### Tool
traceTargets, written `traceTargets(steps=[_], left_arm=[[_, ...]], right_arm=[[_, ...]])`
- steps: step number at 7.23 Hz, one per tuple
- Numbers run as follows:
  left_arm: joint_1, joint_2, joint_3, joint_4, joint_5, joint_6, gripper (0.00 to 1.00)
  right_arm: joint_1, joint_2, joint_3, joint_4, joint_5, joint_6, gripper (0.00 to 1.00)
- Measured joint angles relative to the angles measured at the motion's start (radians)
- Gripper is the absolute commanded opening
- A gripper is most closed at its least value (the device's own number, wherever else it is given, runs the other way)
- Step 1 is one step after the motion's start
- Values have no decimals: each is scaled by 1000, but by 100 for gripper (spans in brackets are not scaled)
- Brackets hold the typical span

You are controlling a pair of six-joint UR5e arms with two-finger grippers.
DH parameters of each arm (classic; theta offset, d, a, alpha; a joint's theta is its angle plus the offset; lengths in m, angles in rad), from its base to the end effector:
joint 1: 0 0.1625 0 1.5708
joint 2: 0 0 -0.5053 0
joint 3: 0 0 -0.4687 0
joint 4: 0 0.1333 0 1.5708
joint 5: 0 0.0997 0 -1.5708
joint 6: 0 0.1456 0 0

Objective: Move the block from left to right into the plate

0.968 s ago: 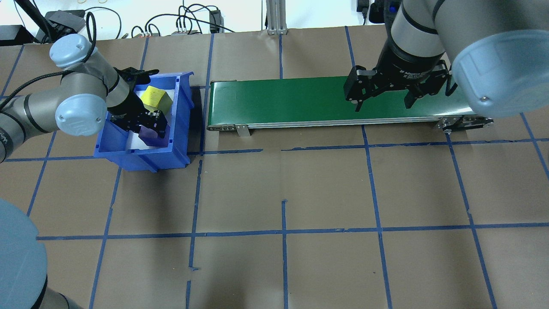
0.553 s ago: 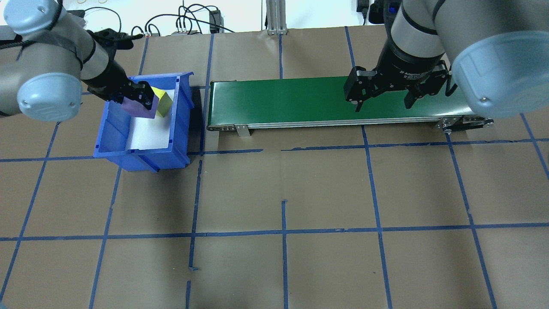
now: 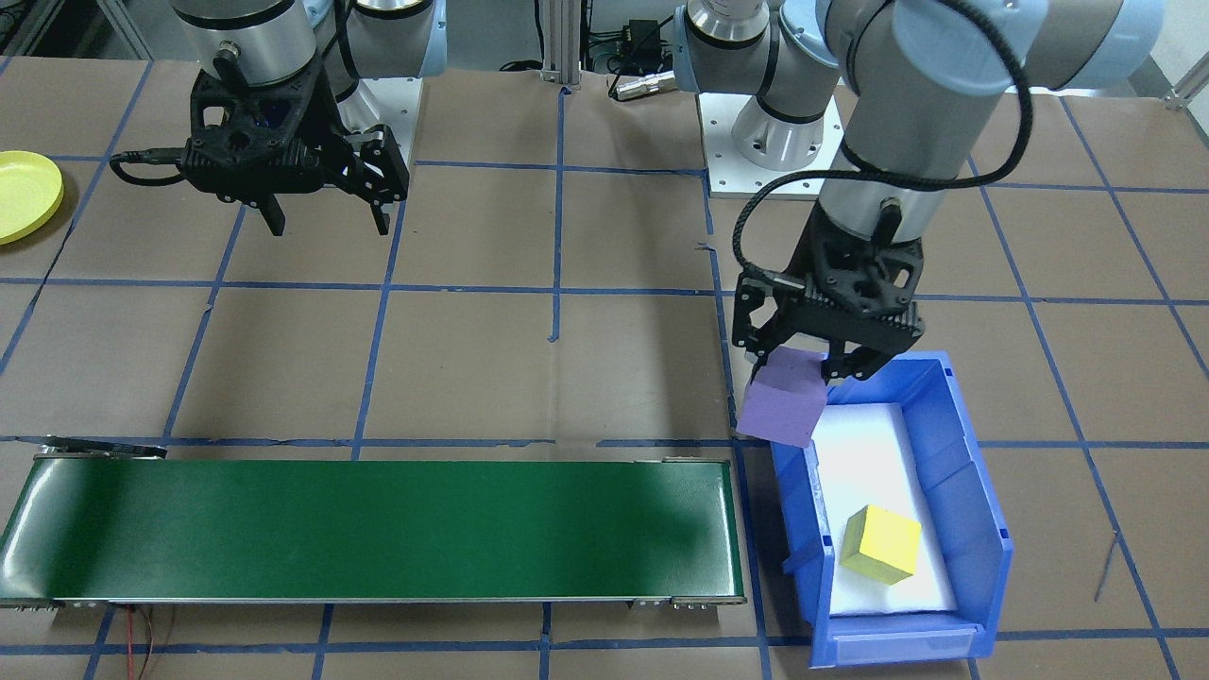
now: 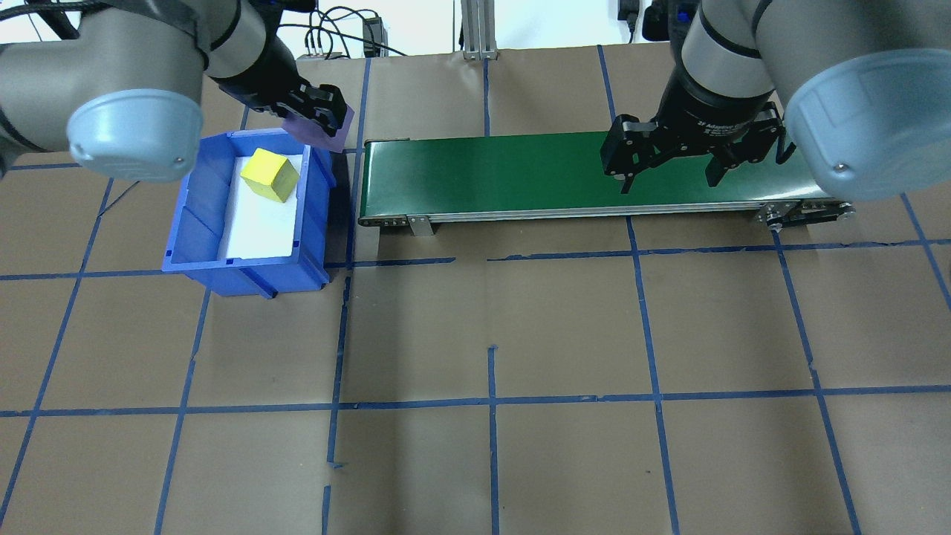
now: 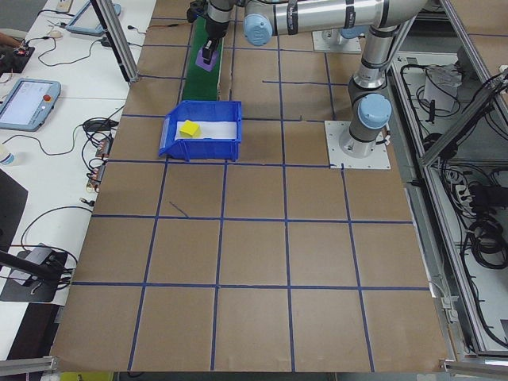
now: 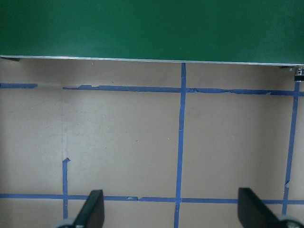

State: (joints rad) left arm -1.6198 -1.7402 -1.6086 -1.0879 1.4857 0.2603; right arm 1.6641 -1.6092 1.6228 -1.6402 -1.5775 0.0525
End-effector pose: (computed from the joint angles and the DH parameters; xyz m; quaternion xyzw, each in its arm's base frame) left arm -0.1788 -0.6713 0.4517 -0.1582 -0.9769 0.1410 0.0274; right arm 0.1836 -0.5422 0.5212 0.0203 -0.9994 0.0281 0.0013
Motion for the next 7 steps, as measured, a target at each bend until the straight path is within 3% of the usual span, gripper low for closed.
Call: traceTargets(steps=[2,3,4,6,7], left_arm=[[-71,-140,-2,119,-30,-18,24],[-99,-213,-3,169,-45,-19,36],[-111,-277,-4,201,-65,-14,99],[-117,-319,-9,216,-77,-13,100],[-117,-298,-6,215,-58,-15,100]], right_arm=[[-1,0,0,0,-1,-2,100],[-1,0,0,0,-1,-2,100],[0,0,0,0,-1,-2,100],[0,0,0,0,-2,-2,100],[0,0,0,0,-1,-2,100]])
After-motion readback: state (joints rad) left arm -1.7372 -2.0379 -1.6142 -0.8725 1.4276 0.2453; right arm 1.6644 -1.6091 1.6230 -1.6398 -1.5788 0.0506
